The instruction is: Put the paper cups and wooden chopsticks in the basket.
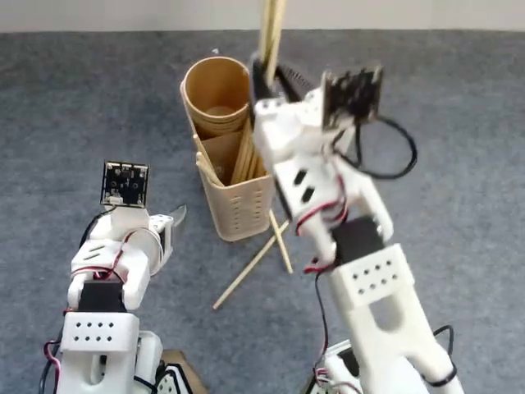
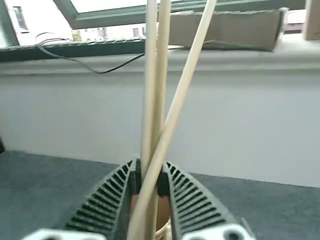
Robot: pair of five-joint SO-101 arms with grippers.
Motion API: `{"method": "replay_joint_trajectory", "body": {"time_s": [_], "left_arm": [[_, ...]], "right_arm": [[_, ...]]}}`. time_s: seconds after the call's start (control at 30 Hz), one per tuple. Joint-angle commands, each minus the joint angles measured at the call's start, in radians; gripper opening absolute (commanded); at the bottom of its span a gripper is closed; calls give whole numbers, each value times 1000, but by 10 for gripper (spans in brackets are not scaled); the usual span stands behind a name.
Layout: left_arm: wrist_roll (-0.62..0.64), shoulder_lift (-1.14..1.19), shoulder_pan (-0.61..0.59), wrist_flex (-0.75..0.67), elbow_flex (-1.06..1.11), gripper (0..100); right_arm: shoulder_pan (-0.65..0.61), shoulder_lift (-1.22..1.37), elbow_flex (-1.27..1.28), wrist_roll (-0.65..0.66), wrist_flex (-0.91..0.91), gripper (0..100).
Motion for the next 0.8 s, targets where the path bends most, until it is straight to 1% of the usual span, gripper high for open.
{"method": "replay_joint_trajectory", "body": {"time_s": [0.0,0.17,0.2,0.33,0.37,0.53,0.67,0.77], "left_arm": [[6,-10,10,-20,-5,263],[6,-10,10,-20,-5,263],[6,-10,10,-20,-5,263],[6,-10,10,-20,-5,263],[6,-10,10,-20,-5,263],[6,-10,10,-20,-5,263],[6,-10,10,-20,-5,263],[6,-10,10,-20,-5,263]], "right_arm": [[-71,-90,120,35,-93,5],[-90,-90,226,61,-173,17],[-90,-90,240,61,-173,36],[-84,-90,255,61,-173,169],[-84,-90,255,61,-173,187],[-84,-90,255,63,-173,187],[-85,-91,254,101,-171,187],[-84,-99,259,104,-165,187]]}}
